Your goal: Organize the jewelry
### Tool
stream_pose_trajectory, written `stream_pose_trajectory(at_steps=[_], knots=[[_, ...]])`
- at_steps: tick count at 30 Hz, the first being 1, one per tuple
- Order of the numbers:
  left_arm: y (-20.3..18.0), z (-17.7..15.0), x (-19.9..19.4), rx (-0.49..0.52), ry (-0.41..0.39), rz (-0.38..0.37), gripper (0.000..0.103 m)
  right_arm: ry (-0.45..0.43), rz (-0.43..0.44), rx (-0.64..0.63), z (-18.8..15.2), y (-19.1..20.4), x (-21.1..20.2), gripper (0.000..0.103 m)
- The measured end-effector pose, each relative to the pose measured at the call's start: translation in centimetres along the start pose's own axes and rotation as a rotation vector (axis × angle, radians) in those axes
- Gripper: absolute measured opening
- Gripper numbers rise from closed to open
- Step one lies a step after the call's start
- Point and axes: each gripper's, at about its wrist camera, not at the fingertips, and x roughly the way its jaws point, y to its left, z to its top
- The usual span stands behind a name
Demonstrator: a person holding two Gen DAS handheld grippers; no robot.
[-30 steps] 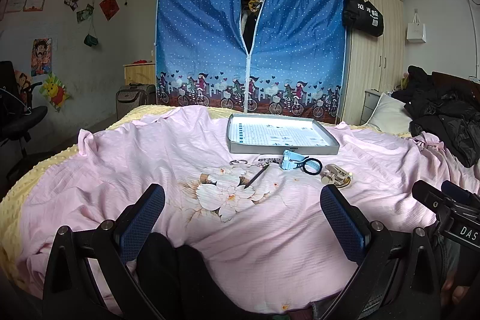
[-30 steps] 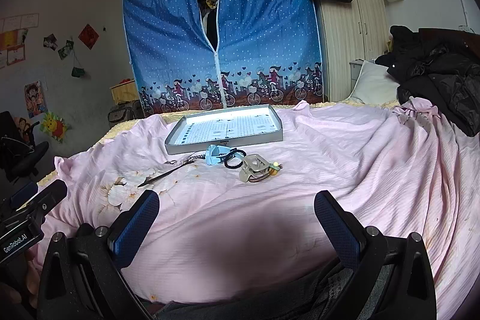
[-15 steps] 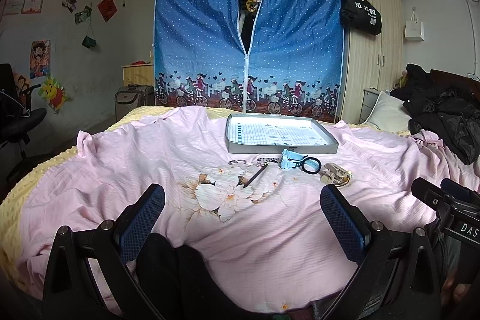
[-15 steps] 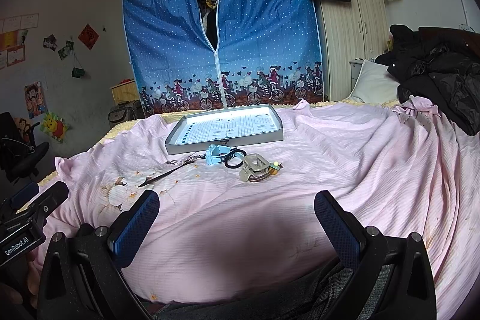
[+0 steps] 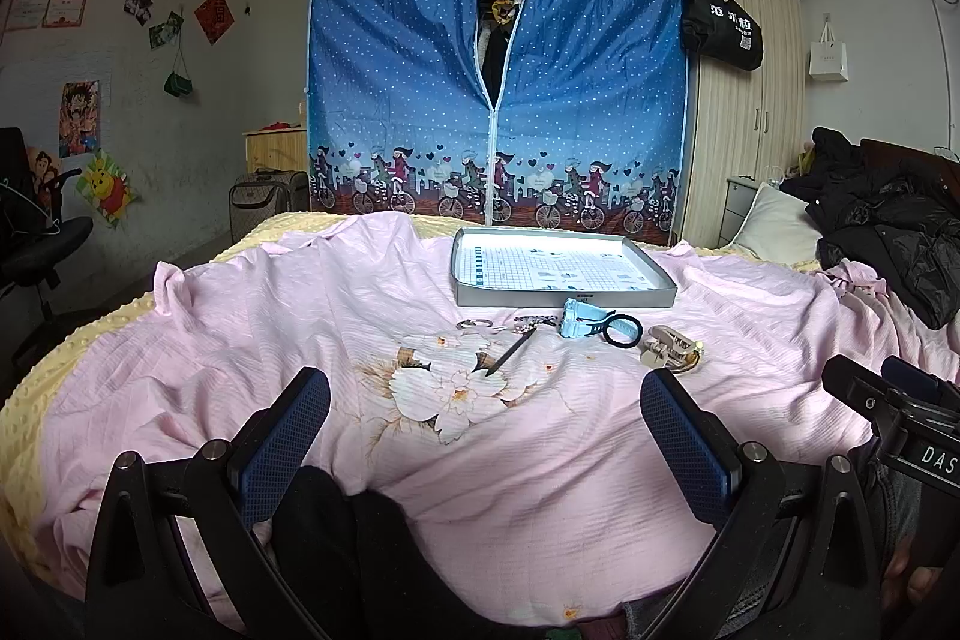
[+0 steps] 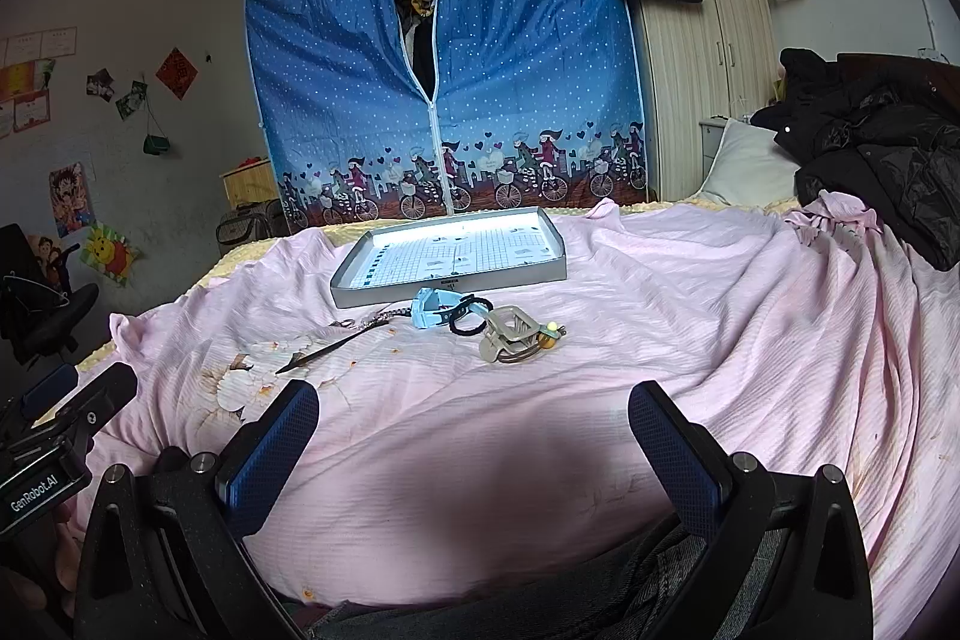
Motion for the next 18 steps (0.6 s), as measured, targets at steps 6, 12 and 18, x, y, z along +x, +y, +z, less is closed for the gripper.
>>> stream_pose_trajectory(at_steps=[6, 12, 18], knots=[[-0.01, -0.02, 0.0, 0.0, 0.001, 0.0, 0.101, 0.001, 0.0, 0.0, 0.0, 0.01, 0.02, 0.103], [-0.14, -0.03, 0.0, 0.001, 0.001, -0.001, 0.101, 0.002, 0.0, 0.001, -0.02, 0.05, 0.06, 0.103], [-0.12, -0.03, 0.02, 0.001, 0.002, -0.001, 0.101, 0.003, 0.0, 0.001, -0.03, 0.09, 0.09, 0.103]])
